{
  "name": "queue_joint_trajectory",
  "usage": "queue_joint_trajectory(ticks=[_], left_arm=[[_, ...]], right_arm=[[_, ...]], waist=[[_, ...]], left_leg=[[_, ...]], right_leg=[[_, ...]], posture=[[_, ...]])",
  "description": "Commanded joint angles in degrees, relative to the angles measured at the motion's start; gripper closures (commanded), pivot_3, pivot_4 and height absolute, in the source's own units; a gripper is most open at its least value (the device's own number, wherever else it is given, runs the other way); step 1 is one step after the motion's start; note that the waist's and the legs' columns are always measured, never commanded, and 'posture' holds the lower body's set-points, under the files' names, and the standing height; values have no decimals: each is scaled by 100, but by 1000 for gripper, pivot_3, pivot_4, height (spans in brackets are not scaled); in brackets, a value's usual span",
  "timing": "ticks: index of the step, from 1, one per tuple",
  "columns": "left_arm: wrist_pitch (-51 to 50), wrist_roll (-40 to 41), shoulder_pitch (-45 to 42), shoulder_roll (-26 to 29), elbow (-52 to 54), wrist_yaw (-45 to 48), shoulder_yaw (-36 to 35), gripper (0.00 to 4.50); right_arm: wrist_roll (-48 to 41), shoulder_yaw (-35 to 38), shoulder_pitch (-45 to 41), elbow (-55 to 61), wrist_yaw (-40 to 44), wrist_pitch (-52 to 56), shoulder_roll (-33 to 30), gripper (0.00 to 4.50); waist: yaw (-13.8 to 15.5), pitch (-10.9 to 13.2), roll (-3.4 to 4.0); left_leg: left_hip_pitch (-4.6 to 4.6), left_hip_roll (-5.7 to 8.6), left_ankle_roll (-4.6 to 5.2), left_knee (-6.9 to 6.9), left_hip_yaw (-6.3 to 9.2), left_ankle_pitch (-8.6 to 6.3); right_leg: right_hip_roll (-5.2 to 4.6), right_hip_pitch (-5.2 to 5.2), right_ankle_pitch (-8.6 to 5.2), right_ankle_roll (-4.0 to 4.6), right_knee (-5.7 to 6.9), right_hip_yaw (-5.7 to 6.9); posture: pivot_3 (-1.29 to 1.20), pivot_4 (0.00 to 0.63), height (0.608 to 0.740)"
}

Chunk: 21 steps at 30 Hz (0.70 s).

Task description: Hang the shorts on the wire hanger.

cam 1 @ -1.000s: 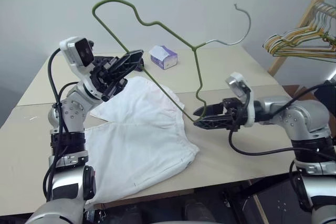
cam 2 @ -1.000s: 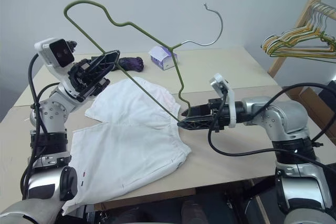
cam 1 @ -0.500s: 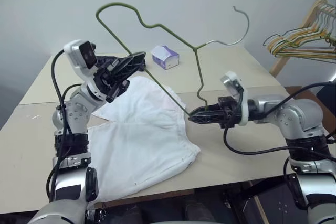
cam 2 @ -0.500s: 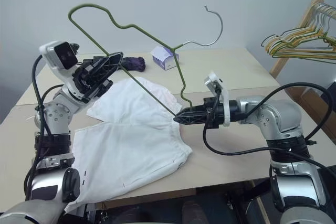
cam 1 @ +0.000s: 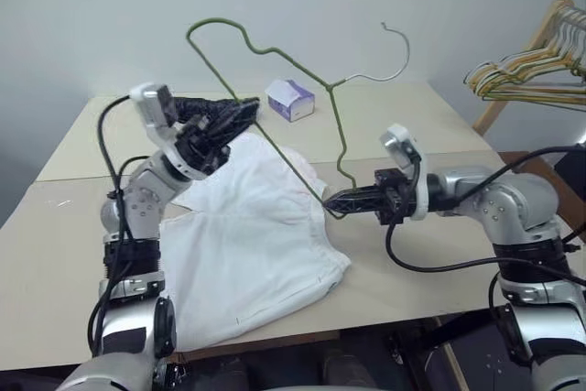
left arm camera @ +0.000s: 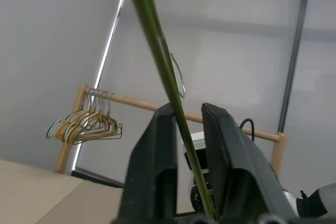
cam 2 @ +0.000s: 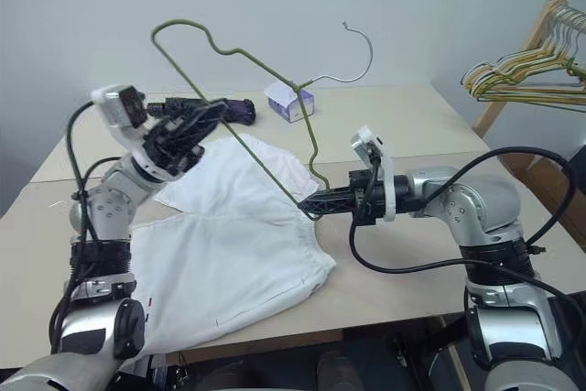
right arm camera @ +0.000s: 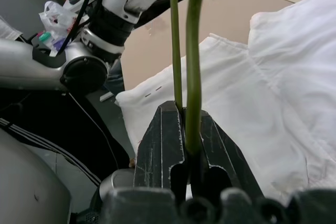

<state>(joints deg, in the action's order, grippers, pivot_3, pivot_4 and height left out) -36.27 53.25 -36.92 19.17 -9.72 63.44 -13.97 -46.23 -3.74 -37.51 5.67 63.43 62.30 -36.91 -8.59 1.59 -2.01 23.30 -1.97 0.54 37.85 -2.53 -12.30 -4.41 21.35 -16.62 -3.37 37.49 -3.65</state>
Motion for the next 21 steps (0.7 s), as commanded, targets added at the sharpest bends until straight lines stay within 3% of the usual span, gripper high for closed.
queue_joint_trajectory(ticks=[1,8,11,15,18,21], left_arm=[[-91,-231,52,127,218,-255,154,2318],[-231,-642,786,516,630,-600,364,50],[76,-1167,1177,805,847,-688,565,50],[484,-1483,1641,1102,1209,-332,713,50],[479,-1490,1911,1323,1562,-81,812,50],[466,-1472,2167,1489,1858,52,864,50]], right_arm=[[-219,394,-32,30,-213,56,100,4500],[-625,1262,192,-79,-1132,473,415,4500],[-675,1457,473,-20,-1403,894,142,4500],[-367,1164,1108,-39,-1303,1407,-815,4500],[-408,1069,1470,-280,-800,1536,-1492,4500],[-621,832,1773,-558,314,1672,-2367,4500]], waist=[[-6,0,0],[-22,1,1],[10,2,4],[114,5,7],[167,8,13],[183,21,33]], left_leg=[[0,-1,0,0,0,0],[0,-5,0,0,-1,0],[0,-3,0,-1,-2,0],[3,0,1,-1,-8,-2],[12,-3,4,-7,-16,-4],[14,-4,7,-7,-23,-5]], right_leg=[[1,1,0,0,0,0],[2,4,1,1,2,-3],[0,3,1,1,1,-2],[-5,2,1,3,-10,-2],[-5,6,4,6,-31,-1],[-4,7,4,6,-37,-2]], posture=[[-148,0,740],[-151,0,740],[-145,0,740],[-125,0,740],[-128,0,740],[-129,0,740]])
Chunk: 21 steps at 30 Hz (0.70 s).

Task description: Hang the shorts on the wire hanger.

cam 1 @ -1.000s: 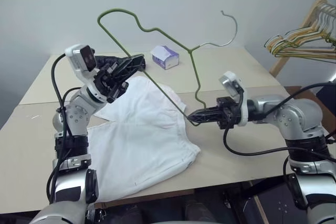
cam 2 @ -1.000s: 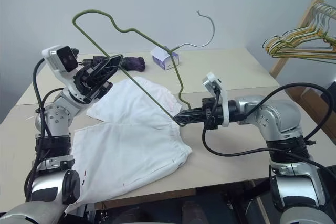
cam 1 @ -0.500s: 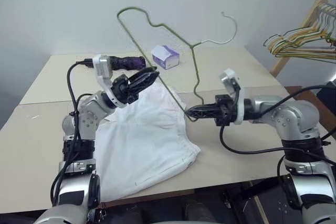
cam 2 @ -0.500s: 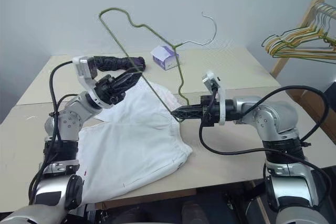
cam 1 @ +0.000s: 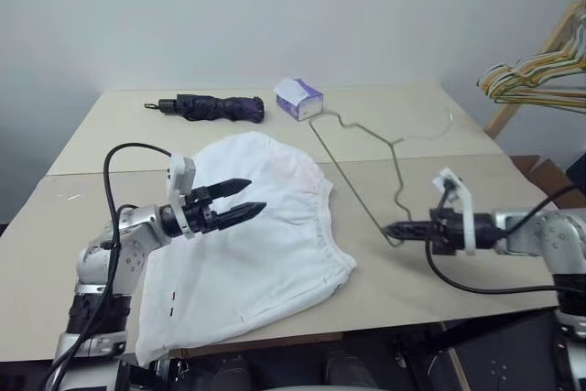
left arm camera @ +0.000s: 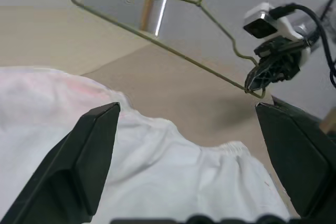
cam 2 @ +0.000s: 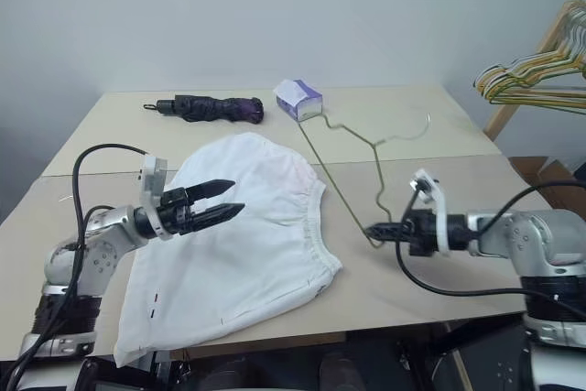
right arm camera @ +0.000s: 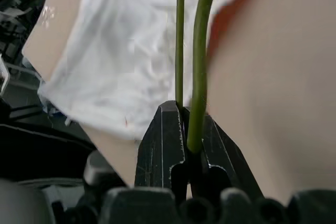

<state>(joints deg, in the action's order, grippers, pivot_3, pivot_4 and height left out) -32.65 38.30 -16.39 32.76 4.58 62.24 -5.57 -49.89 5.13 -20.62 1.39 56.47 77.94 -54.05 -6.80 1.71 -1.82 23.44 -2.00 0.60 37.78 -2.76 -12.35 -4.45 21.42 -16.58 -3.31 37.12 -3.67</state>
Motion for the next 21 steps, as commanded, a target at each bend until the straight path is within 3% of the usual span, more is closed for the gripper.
queue_joint_trajectory(ticks=[1,8,13,21], left_arm=[[86,117,193,138,506,225,-13,50],[-124,420,372,132,782,155,-88,50],[-177,506,438,104,906,40,-90,50],[-238,502,503,193,1018,-88,-96,50]], right_arm=[[-225,-245,164,-206,1382,72,-940,4500],[305,-1593,30,-972,2916,-176,-1740,4500],[998,-2300,-375,-1701,3128,-539,-1430,4500],[1502,-2576,-799,-2497,3479,-919,-950,4500]], waist=[[3,14,21],[-32,18,22],[-17,19,23],[114,22,26]], left_leg=[[0,1,2,0,-4,-1],[-24,-14,4,1,-21,-2],[-19,-9,4,2,-24,-2],[-15,-3,4,2,-31,-2]], right_leg=[[-1,0,1,-2,-3,-2],[10,-7,-1,-4,-6,-12],[8,-1,0,-4,-6,-17],[8,2,2,-8,-5,-23]], posture=[[-129,0,740],[-112,0,740],[-94,0,740],[-74,0,740]])
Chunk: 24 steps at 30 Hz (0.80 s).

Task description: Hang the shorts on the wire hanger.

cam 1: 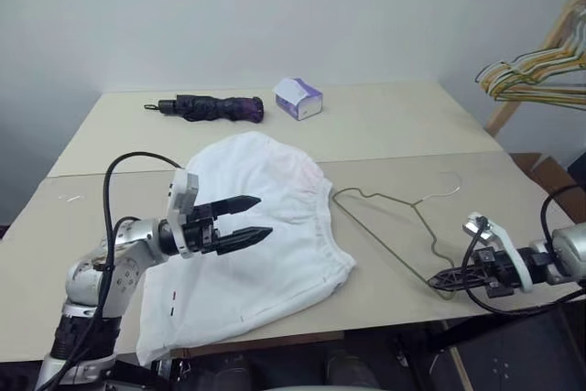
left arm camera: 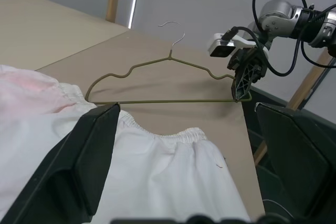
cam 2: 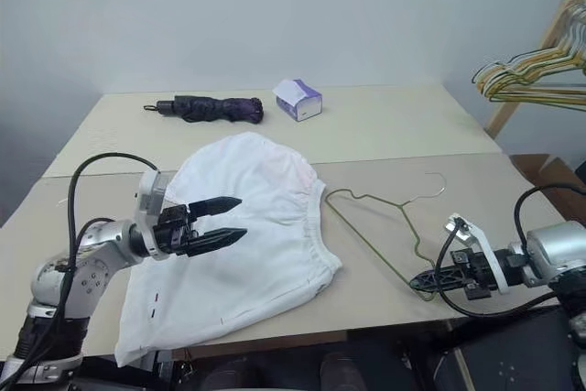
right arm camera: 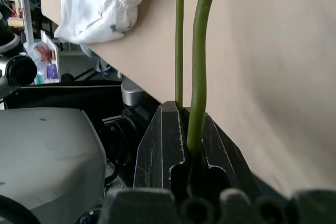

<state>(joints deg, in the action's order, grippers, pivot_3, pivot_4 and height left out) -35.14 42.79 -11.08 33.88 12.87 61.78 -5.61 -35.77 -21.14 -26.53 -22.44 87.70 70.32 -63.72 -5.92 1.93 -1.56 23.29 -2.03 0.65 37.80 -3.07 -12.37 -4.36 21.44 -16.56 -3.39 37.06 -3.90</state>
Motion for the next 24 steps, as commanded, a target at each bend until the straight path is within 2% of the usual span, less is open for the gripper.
queue_joint_trajectory(ticks=[1,8,14,21,24], left_arm=[[18,31,-15,86,186,-53,-79,50],[62,-13,16,33,172,-126,20,50],[175,-151,-24,24,72,-205,3,50],[357,-360,-43,4,7,-174,135,50],[421,-412,-44,-33,-18,-205,169,50]], right_arm=[[134,30,-215,-128,362,-198,62,4500],[-137,79,-129,124,480,-470,-1,4500],[-268,-343,-197,415,480,-793,-199,4500],[238,-1188,-1229,-617,480,-970,378,4500],[103,-1551,-1602,-984,480,-1150,507,4500]], waist=[[39,0,0],[73,0,0],[114,0,1],[110,1,2],[188,1,2]], left_leg=[[-1,0,0,0,-5,0],[0,0,0,0,-22,0],[-1,-1,0,0,-24,0],[-5,-1,0,2,-27,0],[3,0,0,2,-28,0]], right_leg=[[1,0,0,0,0,0],[0,0,0,0,1,1],[2,0,0,0,1,1],[3,-2,4,3,1,0],[3,5,4,2,0,0]], posture=[[-74,0,740],[-69,0,740],[-54,0,740],[-37,0,740],[-32,0,740]])
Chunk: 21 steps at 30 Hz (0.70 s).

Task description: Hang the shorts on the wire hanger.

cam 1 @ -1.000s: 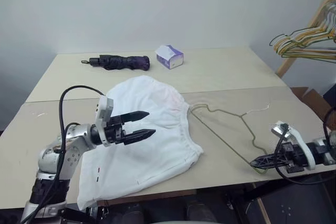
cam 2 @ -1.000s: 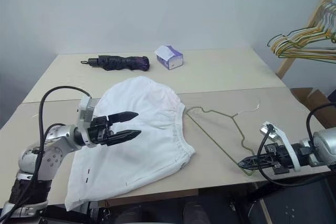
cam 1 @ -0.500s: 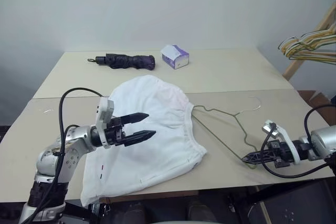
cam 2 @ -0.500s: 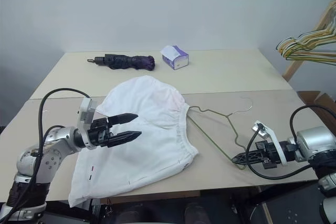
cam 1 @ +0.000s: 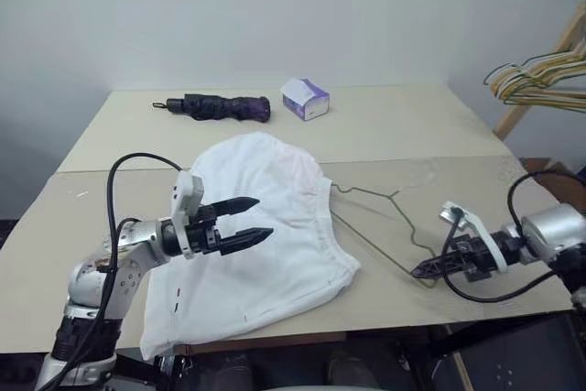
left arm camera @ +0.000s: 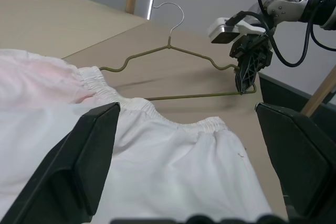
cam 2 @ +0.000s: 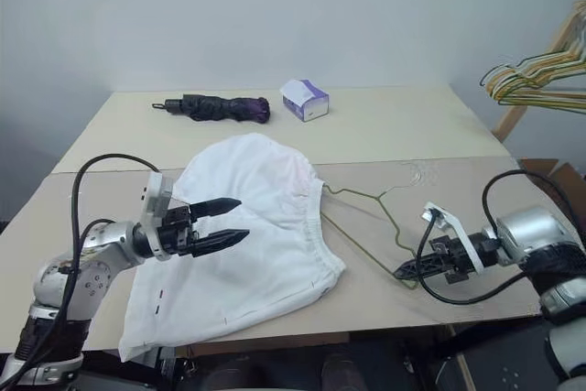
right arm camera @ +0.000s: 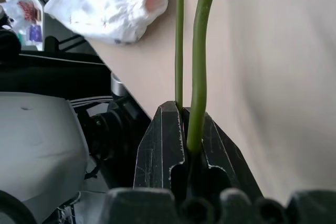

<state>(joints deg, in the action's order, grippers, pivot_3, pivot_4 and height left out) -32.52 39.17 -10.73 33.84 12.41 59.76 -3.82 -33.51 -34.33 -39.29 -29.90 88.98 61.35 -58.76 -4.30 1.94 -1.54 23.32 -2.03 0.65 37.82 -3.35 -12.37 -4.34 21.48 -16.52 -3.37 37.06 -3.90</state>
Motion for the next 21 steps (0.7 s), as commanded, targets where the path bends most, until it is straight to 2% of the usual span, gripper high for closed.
queue_joint_trajectory(ticks=[1,5,11,15,17,21], left_arm=[[161,-54,-79,-41,26,-16,-7,50],[197,-90,-40,-95,55,-33,-9,50],[292,-156,21,-198,99,-140,48,50],[305,-158,17,-228,114,-170,60,50],[295,-146,-11,-257,116,-236,42,50],[294,-106,-22,-292,131,-291,9,50]], right_arm=[[-233,-393,-412,-260,352,-333,-9,4500],[-623,-1059,-683,-139,352,-576,-101,4500],[-26,-881,-1525,-2226,352,-664,1022,4500],[90,-1012,-1530,-2311,352,-1038,1243,4500],[166,-769,-1568,-2495,352,-1157,1348,4500],[464,333,-1549,-2932,122,-2108,1565,4500]], waist=[[42,1,1],[114,1,1],[124,1,1],[208,0,2],[227,0,2],[227,1,2]], left_leg=[[4,2,0,0,0,0],[23,1,0,0,2,0],[30,-4,2,6,-5,4],[49,-2,2,6,-1,4],[56,3,2,6,-1,4],[56,3,2,6,-2,4]], right_leg=[[-1,3,0,0,0,0],[-1,26,1,1,5,1],[9,39,20,10,8,-6],[10,55,22,9,11,-5],[4,66,23,7,15,-5],[5,65,28,6,16,-5]], posture=[[-28,0,740],[-15,0,740],[3,0,740],[10,0,740],[13,0,740],[9,0,740]])
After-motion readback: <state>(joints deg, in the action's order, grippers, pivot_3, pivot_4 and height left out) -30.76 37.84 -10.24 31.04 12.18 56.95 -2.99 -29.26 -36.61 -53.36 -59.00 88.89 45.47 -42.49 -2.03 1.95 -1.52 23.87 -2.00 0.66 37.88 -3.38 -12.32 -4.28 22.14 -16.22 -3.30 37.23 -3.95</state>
